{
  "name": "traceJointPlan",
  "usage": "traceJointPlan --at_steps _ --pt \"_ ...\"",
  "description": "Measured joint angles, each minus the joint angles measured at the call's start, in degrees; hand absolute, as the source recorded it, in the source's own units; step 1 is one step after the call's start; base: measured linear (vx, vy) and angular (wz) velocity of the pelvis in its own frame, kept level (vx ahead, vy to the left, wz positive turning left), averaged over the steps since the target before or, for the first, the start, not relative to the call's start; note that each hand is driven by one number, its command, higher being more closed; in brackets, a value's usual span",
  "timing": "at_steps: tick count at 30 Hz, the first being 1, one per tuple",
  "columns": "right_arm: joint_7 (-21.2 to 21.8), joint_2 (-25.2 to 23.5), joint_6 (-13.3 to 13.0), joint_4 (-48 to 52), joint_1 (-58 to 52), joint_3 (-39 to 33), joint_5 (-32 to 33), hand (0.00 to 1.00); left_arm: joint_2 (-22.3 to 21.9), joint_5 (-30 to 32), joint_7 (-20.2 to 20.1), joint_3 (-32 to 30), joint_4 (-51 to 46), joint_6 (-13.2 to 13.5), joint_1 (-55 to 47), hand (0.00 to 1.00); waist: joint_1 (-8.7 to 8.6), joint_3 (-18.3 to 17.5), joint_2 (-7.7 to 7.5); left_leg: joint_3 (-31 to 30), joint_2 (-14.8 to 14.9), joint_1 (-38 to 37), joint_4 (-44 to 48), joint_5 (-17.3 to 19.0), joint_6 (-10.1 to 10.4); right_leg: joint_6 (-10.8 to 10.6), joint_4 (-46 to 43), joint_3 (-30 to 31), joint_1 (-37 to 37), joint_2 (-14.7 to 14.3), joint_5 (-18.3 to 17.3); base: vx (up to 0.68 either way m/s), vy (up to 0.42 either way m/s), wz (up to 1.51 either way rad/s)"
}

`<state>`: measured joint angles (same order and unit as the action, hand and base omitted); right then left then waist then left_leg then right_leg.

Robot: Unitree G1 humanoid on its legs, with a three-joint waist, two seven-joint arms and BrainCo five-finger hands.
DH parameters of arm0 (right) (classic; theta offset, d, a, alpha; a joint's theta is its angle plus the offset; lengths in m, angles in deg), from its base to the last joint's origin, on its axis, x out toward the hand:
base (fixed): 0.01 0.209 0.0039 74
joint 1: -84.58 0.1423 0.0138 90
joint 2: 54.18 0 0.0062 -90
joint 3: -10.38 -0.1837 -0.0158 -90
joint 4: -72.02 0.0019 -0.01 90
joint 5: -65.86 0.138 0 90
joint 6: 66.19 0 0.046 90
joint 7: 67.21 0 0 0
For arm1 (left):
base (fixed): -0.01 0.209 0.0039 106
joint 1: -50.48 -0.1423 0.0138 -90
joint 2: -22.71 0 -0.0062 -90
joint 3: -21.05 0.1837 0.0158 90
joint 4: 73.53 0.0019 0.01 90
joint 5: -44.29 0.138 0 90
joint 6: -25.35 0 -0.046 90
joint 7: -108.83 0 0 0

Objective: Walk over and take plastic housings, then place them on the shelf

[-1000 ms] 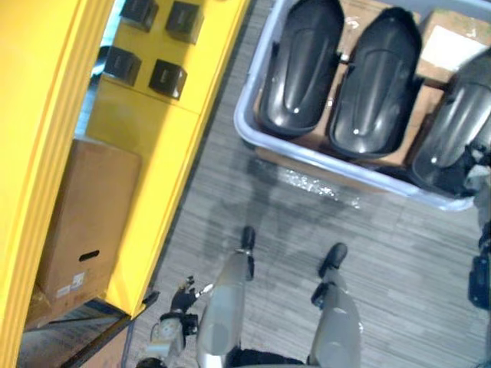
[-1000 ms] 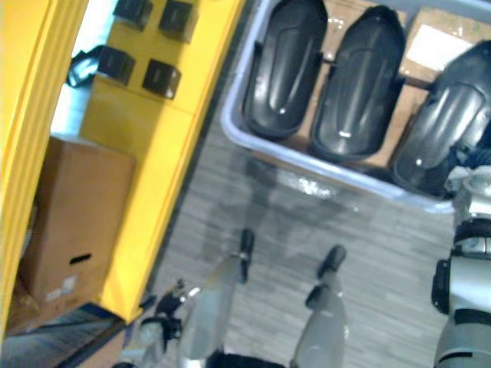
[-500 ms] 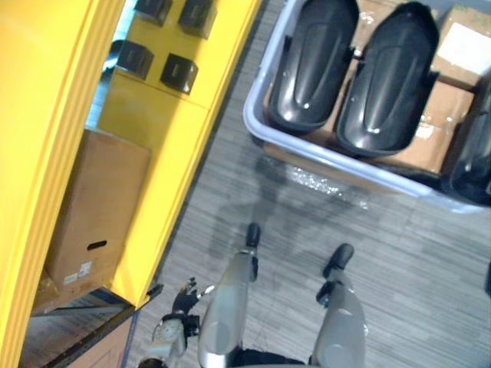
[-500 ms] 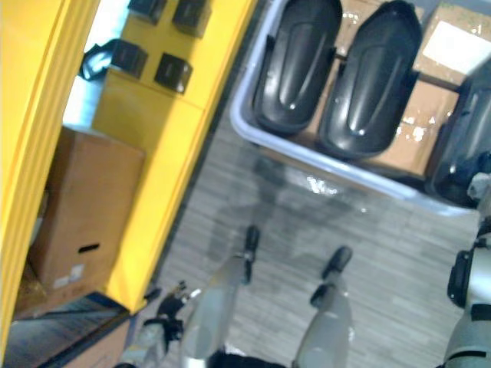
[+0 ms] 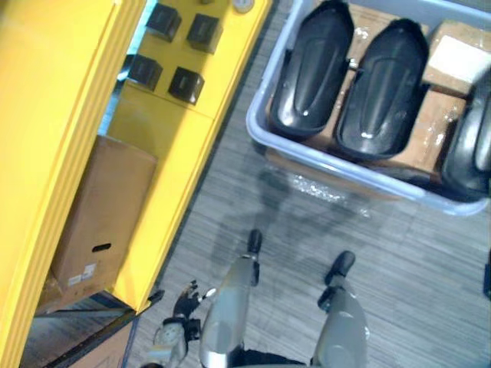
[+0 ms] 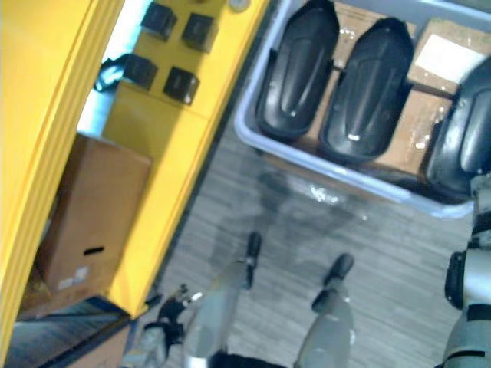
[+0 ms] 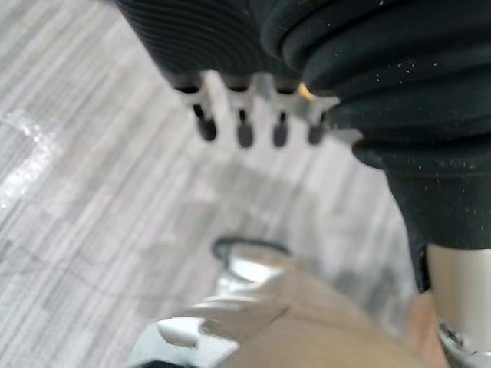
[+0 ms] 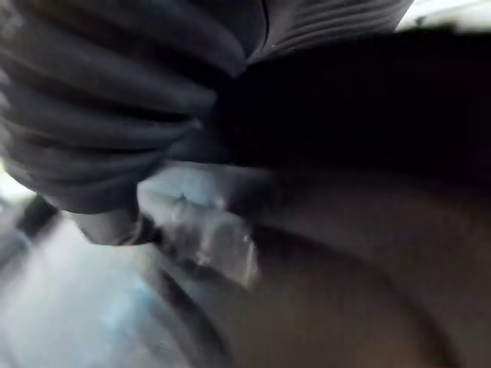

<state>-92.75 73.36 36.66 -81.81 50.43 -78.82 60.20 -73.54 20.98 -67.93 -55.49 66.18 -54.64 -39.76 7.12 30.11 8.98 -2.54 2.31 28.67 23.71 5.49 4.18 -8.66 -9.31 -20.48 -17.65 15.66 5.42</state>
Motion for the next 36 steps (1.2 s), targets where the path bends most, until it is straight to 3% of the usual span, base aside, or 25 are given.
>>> traceJointPlan --at_steps 2,7,10,11,14,19,22,23,30,33,36 --pt "-1.7 -0.5 -1.9 3.9 -2.0 0.0 -2.0 1.0 0.2 -1.6 0.0 -1.2 -0.2 0.0 -0.2 0.0 -0.18 0.2 -0.83 0.0 0.8 -1.2 -0.1 0.2 0.3 0.2 1.0 0.0 1.5 -0.9 0.3 0.0 -0.032 -0.14" --pt "-6.4 -5.0 -5.1 13.4 -8.6 -0.9 -2.4 1.0 1.0 -5.6 0.2 -6.0 -2.0 1.0 -3.2 0.0 -1.53 -0.5 -6.09 0.7 1.8 -6.7 -3.6 -0.1 0.9 0.4 3.9 0.1 6.1 -2.1 0.4 0.03 -0.041 -0.09" --pt "-9.1 -7.5 -6.4 23.3 -16.1 -4.5 -4.7 1.0 1.1 -5.4 0.0 -8.4 -6.3 3.4 -4.4 0.0 -1.86 -1.1 -9.0 1.7 2.2 -11.4 -6.4 -0.4 1.4 0.7 6.1 0.2 9.9 -2.7 0.7 0.08 -0.024 -0.1" --pt "-9.5 -7.9 -6.5 24.8 -17.4 -4.8 -4.7 1.0 1.1 -4.9 -0.2 -8.4 -7.3 4.3 -4.5 0.0 -1.88 -1.6 -9.33 1.9 2.2 -12.2 -7.0 -0.4 1.5 0.7 6.3 0.3 10.5 -2.7 0.7 0.08 -0.011 -0.04" --pt "-11.0 -12.9 -6.9 31.9 -23.4 -5.8 -5.6 1.0 1.2 -0.6 -1.1 -8.3 -14.2 6.3 -5.5 0.0 -3.19 -6.4 -11.45 3.0 2.1 -14.4 -10.0 -0.8 1.8 0.6 7.9 0.5 11.6 -2.8 0.7 0.09 -0.006 -0.11" --pt "-12.9 -17.8 -9.2 45.0 -32.6 -6.6 -10.6 1.0 1.8 2.0 -1.5 -7.6 -28.0 6.9 -5.4 0.0 -4.75 -13.7 -12.33 5.4 2.2 -19.5 -14.4 -0.9 1.9 0.4 10.3 1.7 14.4 -2.8 0.8 0.13 -0.007 -0.2" --pt "-13.4 -22.5 -14.0 54.1 -37.8 -6.5 -14.6 1.0 2.6 1.6 -2.1 -6.8 -37.9 6.2 -3.1 0.0 -5.81 -17.1 -12.1 6.3 2.1 -24.1 -17.3 -1.0 2.0 0.1 12.0 1.7 17.9 -2.9 1.1 0.11 -0.01 -0.13" --pt "-13.4 -24.9 -17.0 57.2 -39.1 -6.2 -16.2 1.0 2.7 0.3 -2.5 -5.9 -41.5 5.5 -1.2 0.0 -6.19 -19.3 -11.8 6.4 2.2 -25.3 -18.2 -1.0 2.0 0.0 12.1 1.6 18.5 -2.9 1.1 0.08 0.002 -0.05" --pt "-15.3 -30.9 -28.3 62.6 -39.3 1.1 -22.5 1.0 -0.1 -3.2 -3.6 -0.5 -44.2 2.4 6.0 0.0 -6.35 -23.7 -12.73 7.7 2.0 -27.9 -19.5 -1.0 2.0 -0.1 12.1 1.5 19.8 -2.7 1.2 0.0 0.016 -0.07" --pt "-15.8 -32.9 -30.5 63.5 -39.2 4.9 -24.6 1.0 -1.7 -2.8 -3.6 2.2 -44.8 0.7 6.5 0.0 -6.36 -24.3 -12.75 7.7 1.9 -29.0 -19.9 -1.3 2.1 -0.1 12.1 1.4 20.7 -2.7 1.2 -0.04 0.005 -0.02" --pt "-15.8 -33.9 -30.5 63.5 -39.2 7.3 -24.9 1.0 -1.7 -2.8 -4.2 3.7 -46.7 -0.9 6.8 0.0 -6.37 -25.2 -12.7 7.8 1.9 -29.4 -20.7 -1.8 2.1 -0.1 12.1 1.4 20.7 -2.7 1.2 -0.06 0.002 0.01"
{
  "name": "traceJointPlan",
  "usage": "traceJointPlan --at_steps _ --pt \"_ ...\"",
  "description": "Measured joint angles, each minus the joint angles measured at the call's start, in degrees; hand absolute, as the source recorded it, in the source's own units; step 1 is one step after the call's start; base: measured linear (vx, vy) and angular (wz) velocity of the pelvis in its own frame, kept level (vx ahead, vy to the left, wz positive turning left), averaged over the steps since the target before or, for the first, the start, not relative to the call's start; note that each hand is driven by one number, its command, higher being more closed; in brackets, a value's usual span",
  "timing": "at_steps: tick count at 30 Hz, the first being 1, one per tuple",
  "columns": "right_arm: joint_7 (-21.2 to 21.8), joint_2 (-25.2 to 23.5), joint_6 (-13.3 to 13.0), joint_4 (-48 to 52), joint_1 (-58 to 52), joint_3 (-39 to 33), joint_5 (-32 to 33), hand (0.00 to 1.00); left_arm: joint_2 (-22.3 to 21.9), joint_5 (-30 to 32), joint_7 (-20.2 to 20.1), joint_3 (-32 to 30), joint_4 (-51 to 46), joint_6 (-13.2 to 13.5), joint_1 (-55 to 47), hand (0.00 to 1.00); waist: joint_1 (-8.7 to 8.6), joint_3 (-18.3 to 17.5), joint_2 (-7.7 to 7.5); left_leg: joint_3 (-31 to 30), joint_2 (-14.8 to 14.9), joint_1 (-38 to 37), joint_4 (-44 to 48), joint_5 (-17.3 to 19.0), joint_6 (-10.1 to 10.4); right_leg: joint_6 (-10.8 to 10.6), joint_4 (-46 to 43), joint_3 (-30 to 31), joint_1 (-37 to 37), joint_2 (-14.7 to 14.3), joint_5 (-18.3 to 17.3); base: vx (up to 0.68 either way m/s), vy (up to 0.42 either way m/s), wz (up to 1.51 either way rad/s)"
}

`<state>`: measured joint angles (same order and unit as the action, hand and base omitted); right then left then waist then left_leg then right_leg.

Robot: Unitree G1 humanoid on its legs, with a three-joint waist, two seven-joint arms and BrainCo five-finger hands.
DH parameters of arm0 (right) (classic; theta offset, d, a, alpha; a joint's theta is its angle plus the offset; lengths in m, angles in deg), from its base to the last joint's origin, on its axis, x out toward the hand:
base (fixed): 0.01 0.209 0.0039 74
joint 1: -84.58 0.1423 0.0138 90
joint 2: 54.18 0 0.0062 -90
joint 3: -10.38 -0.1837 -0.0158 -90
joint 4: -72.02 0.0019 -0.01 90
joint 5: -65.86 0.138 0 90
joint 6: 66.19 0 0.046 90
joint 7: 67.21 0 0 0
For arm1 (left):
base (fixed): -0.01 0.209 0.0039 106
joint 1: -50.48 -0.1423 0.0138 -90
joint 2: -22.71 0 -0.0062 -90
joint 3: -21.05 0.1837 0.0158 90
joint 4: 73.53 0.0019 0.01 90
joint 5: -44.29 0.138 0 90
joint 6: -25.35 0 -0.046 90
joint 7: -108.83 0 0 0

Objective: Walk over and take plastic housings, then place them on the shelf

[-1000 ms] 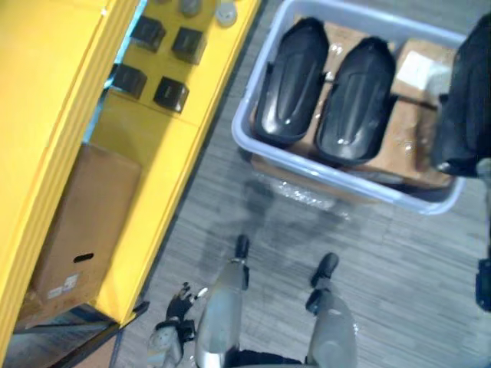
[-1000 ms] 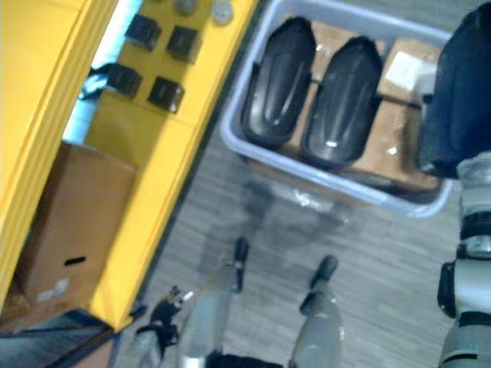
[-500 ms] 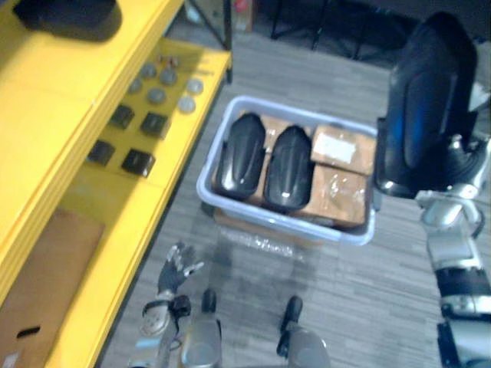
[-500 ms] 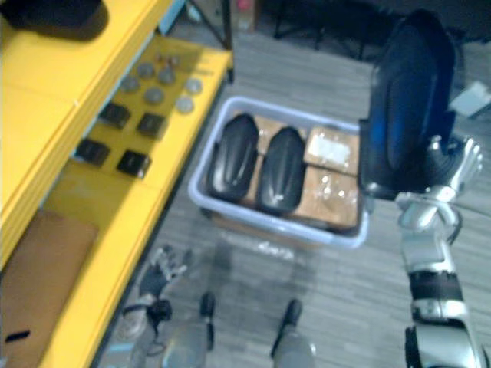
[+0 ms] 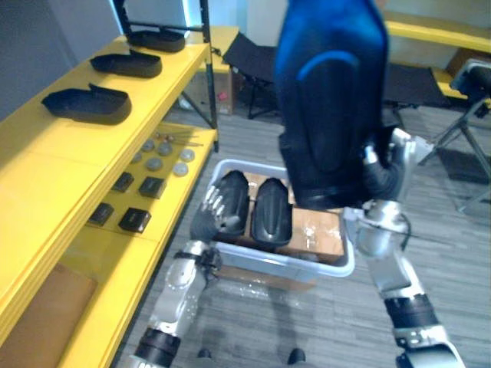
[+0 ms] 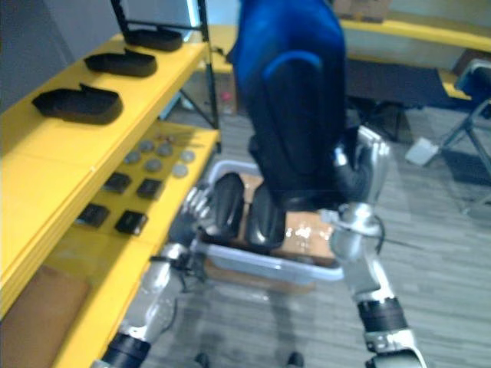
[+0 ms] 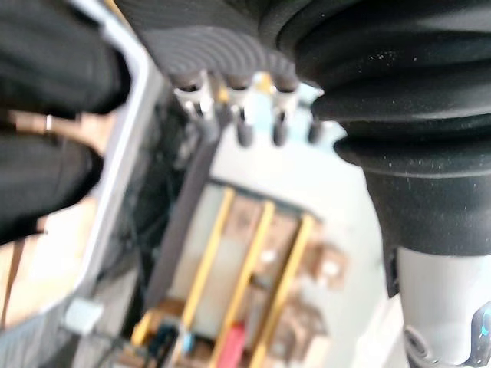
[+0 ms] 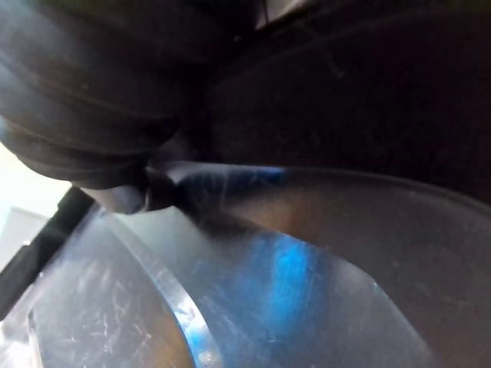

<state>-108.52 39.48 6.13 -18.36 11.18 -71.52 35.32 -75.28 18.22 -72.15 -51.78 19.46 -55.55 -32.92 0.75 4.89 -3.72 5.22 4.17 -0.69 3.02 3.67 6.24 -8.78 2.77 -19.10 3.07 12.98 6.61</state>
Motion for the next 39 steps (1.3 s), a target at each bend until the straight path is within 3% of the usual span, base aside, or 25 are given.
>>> traceJointPlan --at_steps 6,17,24,25,39 --pt "-0.1 -0.7 0.0 -0.9 0.0 2.6 -1.8 1.0 0.1 -0.3 -1.0 2.5 -1.3 -3.9 0.4 0.0 -0.03 -1.3 0.64 -0.4 -0.7 -0.7 -4.2 -3.0 0.0 0.0 0.8 -1.3 -0.5 0.1 0.0 -0.06 -0.013 0.04" --pt "-0.1 -2.4 0.7 -7.9 0.0 9.3 -4.0 1.0 -0.2 -3.0 -2.9 5.7 -4.0 -5.1 1.6 0.0 0.15 -3.2 0.7 -2.0 -0.9 -1.4 -6.8 -4.7 0.1 0.1 0.8 -2.9 0.0 0.1 0.0 -0.01 -0.001 0.07" --pt "-2.6 -3.4 0.9 -9.6 0.0 11.0 -4.5 1.0 0.4 -3.2 -2.9 5.5 -6.7 -6.1 1.3 0.0 0.24 -3.3 0.69 -2.0 -0.9 -1.3 -6.8 -4.7 0.0 0.1 0.8 -3.0 0.0 0.1 0.0 0.0 0.0 0.0" --pt "-2.8 -3.7 1.6 -10.2 0.0 11.2 -4.6 1.0 0.4 -3.2 -2.8 5.6 -6.9 -6.1 1.1 1.0 0.23 -3.4 0.7 -2.0 -0.9 -1.3 -6.8 -4.8 0.0 0.1 0.8 -3.0 0.0 0.1 0.0 0.0 0.0 0.0" --pt "-6.3 -4.7 2.3 -14.2 -0.7 15.7 -1.7 1.0 0.4 0.1 3.4 6.6 -9.2 -6.8 0.0 1.0 0.71 -4.4 0.68 -2.9 -0.8 -1.3 -7.5 -5.5 0.1 0.4 0.8 -4.1 0.2 0.0 -0.2 -0.01 0.0 0.03"
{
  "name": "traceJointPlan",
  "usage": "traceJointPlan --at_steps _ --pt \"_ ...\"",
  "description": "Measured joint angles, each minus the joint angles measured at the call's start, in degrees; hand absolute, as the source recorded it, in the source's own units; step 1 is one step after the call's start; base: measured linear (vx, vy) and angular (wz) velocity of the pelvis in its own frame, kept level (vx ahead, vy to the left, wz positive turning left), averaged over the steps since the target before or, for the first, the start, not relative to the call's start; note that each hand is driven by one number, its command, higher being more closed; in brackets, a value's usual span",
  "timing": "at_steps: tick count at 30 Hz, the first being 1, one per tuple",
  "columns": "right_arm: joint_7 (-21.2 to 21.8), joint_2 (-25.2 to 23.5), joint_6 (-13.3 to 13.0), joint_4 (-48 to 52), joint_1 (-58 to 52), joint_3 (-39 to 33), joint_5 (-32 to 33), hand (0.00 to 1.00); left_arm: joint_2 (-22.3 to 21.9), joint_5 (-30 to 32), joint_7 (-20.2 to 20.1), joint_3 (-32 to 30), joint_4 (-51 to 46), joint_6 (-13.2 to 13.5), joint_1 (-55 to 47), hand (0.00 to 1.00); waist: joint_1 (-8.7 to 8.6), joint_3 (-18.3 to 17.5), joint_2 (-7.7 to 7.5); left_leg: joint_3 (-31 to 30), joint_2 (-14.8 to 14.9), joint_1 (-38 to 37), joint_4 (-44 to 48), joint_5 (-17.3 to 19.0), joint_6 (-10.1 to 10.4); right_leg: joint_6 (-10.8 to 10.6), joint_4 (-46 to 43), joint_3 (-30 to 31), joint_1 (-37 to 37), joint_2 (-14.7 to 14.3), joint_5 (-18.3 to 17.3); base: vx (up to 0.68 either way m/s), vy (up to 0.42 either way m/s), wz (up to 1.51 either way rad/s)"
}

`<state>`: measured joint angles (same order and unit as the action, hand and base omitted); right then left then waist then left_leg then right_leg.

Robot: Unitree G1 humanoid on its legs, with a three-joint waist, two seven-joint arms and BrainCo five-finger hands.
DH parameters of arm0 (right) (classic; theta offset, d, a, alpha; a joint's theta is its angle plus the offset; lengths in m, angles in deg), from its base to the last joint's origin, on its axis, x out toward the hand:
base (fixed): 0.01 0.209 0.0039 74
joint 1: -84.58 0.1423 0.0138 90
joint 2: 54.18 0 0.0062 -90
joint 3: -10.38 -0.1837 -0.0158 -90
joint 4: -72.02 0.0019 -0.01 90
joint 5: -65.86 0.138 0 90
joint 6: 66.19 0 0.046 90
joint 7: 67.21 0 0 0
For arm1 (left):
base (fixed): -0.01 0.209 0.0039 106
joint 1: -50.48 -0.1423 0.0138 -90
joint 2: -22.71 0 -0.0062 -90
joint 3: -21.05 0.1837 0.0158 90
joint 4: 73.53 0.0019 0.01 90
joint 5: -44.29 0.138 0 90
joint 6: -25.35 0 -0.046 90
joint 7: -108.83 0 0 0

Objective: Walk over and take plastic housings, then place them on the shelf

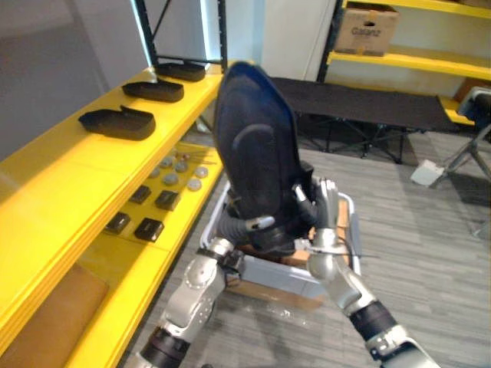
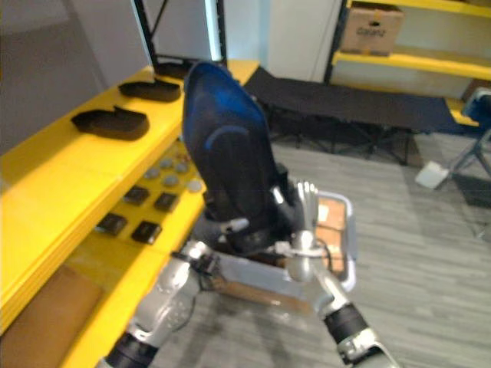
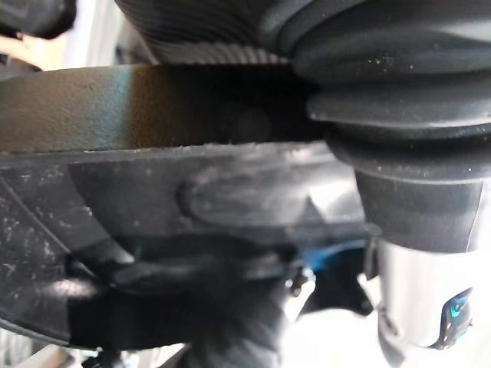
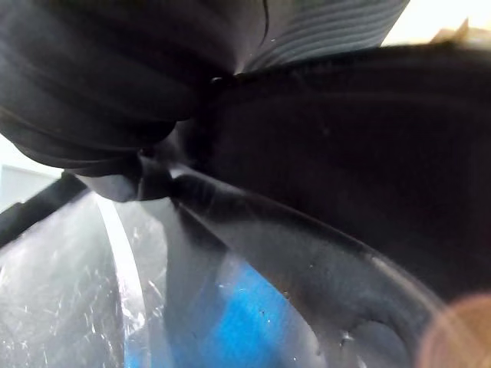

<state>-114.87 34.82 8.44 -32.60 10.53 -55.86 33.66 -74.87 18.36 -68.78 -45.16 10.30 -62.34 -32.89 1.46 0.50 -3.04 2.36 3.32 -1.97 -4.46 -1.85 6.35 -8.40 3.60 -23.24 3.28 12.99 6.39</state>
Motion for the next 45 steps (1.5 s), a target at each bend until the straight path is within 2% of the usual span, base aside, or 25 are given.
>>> traceJointPlan --at_steps 4,9,12,17,22,24,29,30,33,37,38,45 --pt "-0.1 -0.8 0.0 0.0 -0.8 0.5 1.7 1.0 0.0 -0.4 1.5 0.1 0.0 0.1 -0.1 1.0 0.05 -0.4 -0.11 0.1 0.0 0.0 0.0 0.0 0.0 0.0 0.0 0.0 0.0 0.0 0.0 0.0 0.0 0.0" --pt "0.0 -2.0 0.0 0.0 -2.3 1.8 3.8 1.0 -0.1 -6.0 2.6 -0.1 0.0 1.1 -1.1 1.0 0.08 -0.6 -0.09 0.3 0.1 -0.2 0.0 0.0 0.0 0.0 0.1 0.3 -0.1 -0.1 0.0 0.0 0.0 -0.02" --pt "0.1 -2.0 0.0 0.0 -2.4 2.9 4.9 1.0 0.0 -8.0 4.6 -0.1 0.0 1.9 -1.6 1.0 0.17 -0.6 -0.09 0.6 0.1 -0.4 0.0 0.0 0.0 0.0 0.1 0.5 0.0 -0.1 0.0 0.0 0.0 -0.04" --pt "0.0 -2.5 0.0 0.1 -2.4 3.9 5.0 1.0 -0.4 -7.8 8.3 -0.2 0.0 3.9 -2.3 1.0 0.2 -0.7 -0.05 1.2 0.1 -1.0 0.0 0.0 0.0 0.1 0.1 1.2 0.0 -0.1 0.0 -0.01 -0.001 -0.07" --pt "-0.3 -4.3 0.0 0.6 -2.5 4.3 5.0 1.0 -0.8 -3.7 10.5 -1.9 -1.9 4.4 -2.8 1.0 0.21 -0.7 -0.04 1.2 0.1 -1.1 0.0 0.0 0.0 0.3 0.0 1.2 0.0 -0.1 -0.2 -0.02 -0.001 -0.01" --pt "-0.6 -5.0 0.0 0.9 -2.6 4.7 5.0 1.0 -2.3 -0.4 10.7 -3.4 -2.3 5.2 -3.4 1.0 0.39 -0.9 -0.09 1.2 0.1 -1.2 0.0 0.0 0.0 0.3 0.0 1.2 0.0 -0.1 -0.2 0.0 0.0 0.0" --pt "-1.1 -5.3 0.0 1.5 -2.7 5.8 4.9 1.0 -2.6 6.9 11.6 -4.8 -3.7 5.2 -4.9 1.0 0.77 -0.9 -0.07 1.2 0.1 -1.2 0.0 0.0 0.0 0.3 0.0 1.2 0.0 -0.1 -0.2 0.0 0.0 0.0" --pt "-1.1 -5.3 0.0 1.9 -2.8 6.1 4.9 1.0 -2.6 8.4 12.0 -5.1 -3.8 5.2 -5.1 0.0 0.84 -0.9 -0.07 1.2 0.1 -1.2 0.0 0.0 0.0 0.3 0.0 1.2 0.0 -0.1 -0.2 0.0 0.0 0.0" --pt "-1.1 -5.4 0.0 1.9 -2.8 6.5 4.9 1.0 -2.5 8.7 12.1 -5.5 -4.0 5.2 -5.7 0.0 0.9 -0.9 -0.06 1.2 0.1 -1.3 0.0 0.0 0.0 0.5 0.0 1.2 0.0 -0.1 -0.3 0.0 0.0 0.0" --pt "-1.0 -5.4 0.0 1.9 -3.4 6.7 4.6 1.0 -2.4 8.8 10.1 -5.7 -4.0 5.0 -6.8 0.0 0.94 -0.9 -0.03 1.2 0.1 -1.3 0.0 0.0 0.0 0.6 0.0 1.2 0.0 -0.1 -0.4 0.0 0.0 0.0" --pt "-1.0 -5.4 0.0 1.9 -3.5 6.7 4.6 1.0 -2.2 8.8 9.8 -5.7 -4.0 4.9 -6.9 1.0 0.94 -0.9 -0.02 1.2 0.1 -1.3 0.0 0.0 0.0 0.6 0.0 1.2 0.0 -0.1 -0.4 0.0 0.0 0.0" --pt "-1.0 -5.0 0.0 1.9 -3.6 6.8 4.6 1.0 -1.3 11.3 7.8 -5.6 -3.9 3.1 -6.9 1.0 0.93 -1.4 0.7 1.2 0.1 -1.2 0.0 0.1 0.0 0.6 0.0 1.2 -0.1 -0.1 -0.4 0.0 0.0 0.0"
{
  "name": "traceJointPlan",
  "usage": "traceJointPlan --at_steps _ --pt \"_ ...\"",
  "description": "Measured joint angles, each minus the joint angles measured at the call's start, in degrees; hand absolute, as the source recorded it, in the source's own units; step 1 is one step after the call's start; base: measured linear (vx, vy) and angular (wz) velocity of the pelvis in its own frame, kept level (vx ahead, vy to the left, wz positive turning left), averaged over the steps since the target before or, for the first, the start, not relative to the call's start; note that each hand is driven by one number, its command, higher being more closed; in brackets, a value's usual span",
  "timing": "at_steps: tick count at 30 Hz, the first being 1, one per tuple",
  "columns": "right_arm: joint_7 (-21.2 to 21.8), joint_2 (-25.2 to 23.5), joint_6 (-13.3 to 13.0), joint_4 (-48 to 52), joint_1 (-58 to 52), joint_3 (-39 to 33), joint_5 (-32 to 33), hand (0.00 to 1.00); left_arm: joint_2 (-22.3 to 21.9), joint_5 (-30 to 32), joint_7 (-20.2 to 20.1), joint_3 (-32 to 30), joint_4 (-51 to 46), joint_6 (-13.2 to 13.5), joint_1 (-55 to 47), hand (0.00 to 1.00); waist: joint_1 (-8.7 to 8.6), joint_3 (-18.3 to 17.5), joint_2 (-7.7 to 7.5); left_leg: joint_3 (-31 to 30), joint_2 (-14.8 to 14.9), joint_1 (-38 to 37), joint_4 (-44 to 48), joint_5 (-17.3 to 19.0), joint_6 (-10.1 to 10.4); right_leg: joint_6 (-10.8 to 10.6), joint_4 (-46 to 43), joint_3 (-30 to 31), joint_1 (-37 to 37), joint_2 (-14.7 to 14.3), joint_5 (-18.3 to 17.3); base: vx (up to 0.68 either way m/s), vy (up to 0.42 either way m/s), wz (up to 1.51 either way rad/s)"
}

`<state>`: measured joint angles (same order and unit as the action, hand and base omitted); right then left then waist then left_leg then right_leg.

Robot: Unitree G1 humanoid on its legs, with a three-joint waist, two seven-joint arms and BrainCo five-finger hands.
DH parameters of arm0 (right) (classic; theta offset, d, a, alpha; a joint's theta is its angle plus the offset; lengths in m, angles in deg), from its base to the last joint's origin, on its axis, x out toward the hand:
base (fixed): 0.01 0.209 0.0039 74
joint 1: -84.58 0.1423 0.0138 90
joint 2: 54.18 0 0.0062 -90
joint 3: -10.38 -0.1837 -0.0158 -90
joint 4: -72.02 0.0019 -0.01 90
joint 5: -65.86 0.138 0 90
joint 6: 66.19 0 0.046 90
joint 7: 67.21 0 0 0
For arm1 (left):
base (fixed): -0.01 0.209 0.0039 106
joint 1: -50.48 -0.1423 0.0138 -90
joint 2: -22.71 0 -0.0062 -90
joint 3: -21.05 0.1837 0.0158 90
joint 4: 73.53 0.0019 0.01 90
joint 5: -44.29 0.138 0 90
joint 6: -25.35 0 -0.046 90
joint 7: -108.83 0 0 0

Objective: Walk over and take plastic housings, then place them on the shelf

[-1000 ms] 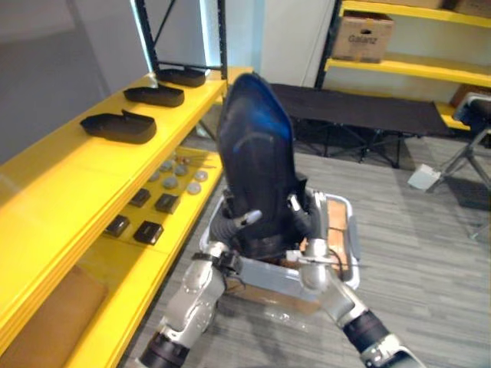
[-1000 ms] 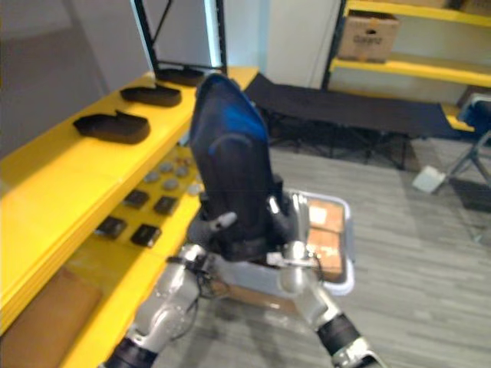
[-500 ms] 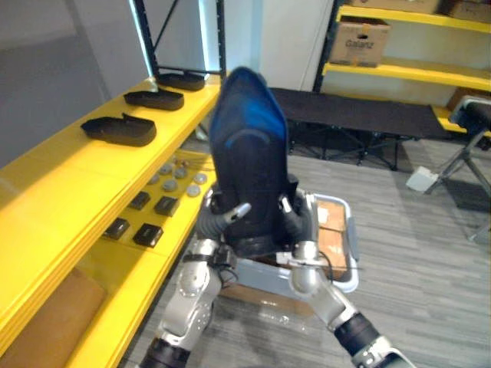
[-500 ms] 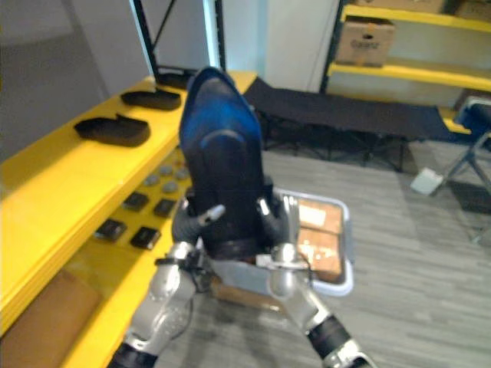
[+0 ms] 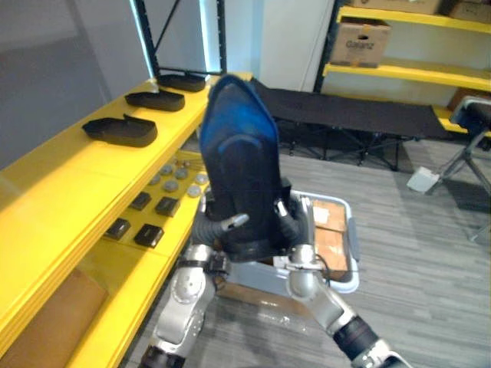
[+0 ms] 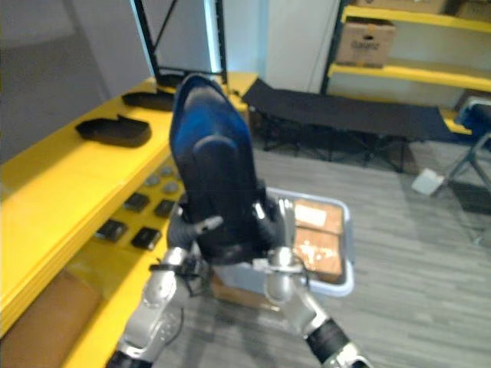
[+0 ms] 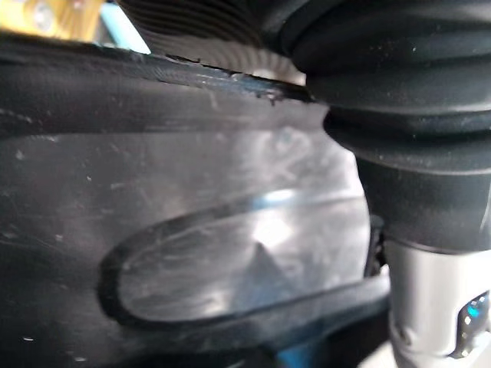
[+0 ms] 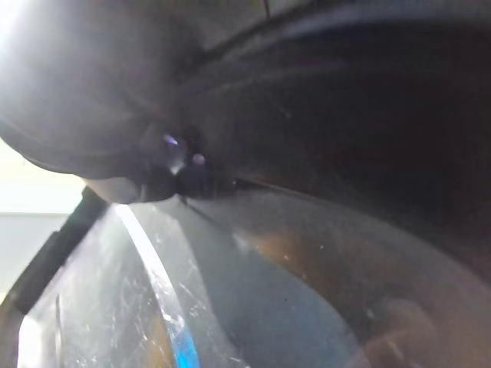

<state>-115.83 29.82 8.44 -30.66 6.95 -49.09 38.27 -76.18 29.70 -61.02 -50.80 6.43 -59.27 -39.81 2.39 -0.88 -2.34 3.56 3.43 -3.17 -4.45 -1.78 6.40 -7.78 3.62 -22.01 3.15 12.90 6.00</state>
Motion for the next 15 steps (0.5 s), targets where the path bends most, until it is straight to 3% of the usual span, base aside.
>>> traceJointPlan --at_steps 15 --pt "1.1 1.5 0.0 0.0 0.0 1.6 -0.1 1.0 2.6 1.3 0.7 0.7 1.8 0.1 -2.0 1.0 0.0 -0.3 0.58 0.0 0.0 0.1 0.1 0.2 0.1 0.0 0.0 0.3 -0.2 0.0 0.0 0.0 0.0 0.0"
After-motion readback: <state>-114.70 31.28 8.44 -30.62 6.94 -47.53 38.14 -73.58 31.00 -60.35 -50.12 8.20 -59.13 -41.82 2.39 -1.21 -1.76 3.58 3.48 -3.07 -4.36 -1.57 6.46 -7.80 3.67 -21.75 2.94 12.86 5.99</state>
